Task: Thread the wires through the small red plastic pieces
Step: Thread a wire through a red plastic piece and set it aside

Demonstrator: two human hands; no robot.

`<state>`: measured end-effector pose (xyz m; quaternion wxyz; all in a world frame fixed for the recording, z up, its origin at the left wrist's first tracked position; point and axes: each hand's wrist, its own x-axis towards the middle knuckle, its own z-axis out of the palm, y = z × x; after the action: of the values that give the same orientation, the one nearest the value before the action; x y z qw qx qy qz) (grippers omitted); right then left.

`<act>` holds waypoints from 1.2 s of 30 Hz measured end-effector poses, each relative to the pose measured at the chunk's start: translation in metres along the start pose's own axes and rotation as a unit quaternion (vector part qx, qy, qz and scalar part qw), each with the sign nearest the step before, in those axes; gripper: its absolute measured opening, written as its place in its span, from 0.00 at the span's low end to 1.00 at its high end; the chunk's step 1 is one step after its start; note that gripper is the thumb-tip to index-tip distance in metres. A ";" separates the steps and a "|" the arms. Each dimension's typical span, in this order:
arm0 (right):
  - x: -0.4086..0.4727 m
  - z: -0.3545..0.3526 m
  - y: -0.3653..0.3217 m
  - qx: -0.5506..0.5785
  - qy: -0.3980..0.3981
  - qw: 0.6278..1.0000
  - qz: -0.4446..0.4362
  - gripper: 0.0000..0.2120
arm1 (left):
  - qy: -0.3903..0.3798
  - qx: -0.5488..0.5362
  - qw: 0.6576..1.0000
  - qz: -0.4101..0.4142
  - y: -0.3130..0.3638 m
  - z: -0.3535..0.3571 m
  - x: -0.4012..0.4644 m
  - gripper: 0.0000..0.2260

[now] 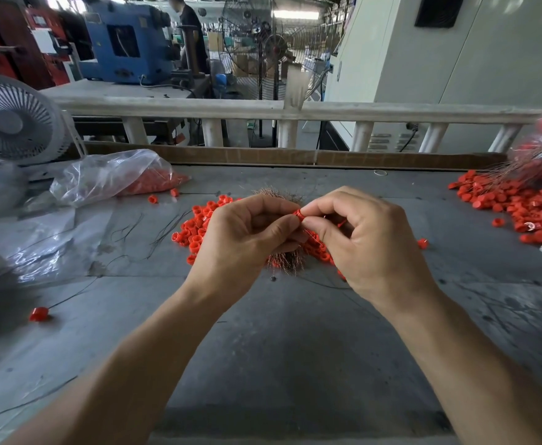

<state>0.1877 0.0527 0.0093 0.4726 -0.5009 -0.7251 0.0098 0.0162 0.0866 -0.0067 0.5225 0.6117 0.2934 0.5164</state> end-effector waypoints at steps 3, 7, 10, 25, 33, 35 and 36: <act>0.000 0.001 -0.002 -0.008 0.010 1.000 -0.002 0.03 | 0.003 0.008 1.000 0.010 0.000 0.000 -0.001 0.06; -0.001 0.002 -0.003 -0.006 0.019 1.000 0.008 0.03 | 0.007 0.022 1.000 0.019 -0.001 0.000 -0.001 0.06; -0.001 0.003 -0.004 -0.009 0.018 1.000 0.008 0.03 | 0.009 0.025 0.999 0.024 -0.002 0.000 0.000 0.06; -0.008 0.017 -0.011 -0.118 0.062 0.991 -0.031 0.04 | -0.002 -0.168 0.977 -0.133 -0.004 0.003 0.000 0.16; -0.009 0.017 -0.012 -0.155 0.065 0.985 -0.035 0.04 | -0.002 -0.187 0.967 -0.172 -0.001 0.002 0.001 0.09; -0.009 0.017 -0.011 -0.155 0.067 0.985 -0.045 0.04 | 0.002 -0.173 0.969 -0.174 -0.002 0.002 0.001 0.10; -0.009 0.017 -0.010 -0.150 0.069 0.985 -0.050 0.04 | 0.002 -0.163 0.971 -0.174 -0.002 0.001 0.001 0.10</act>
<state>0.1692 0.0485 -0.0011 0.4412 -0.5285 -0.7080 -0.1571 0.0182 0.0876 -0.0083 0.6967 0.4570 0.3083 0.4591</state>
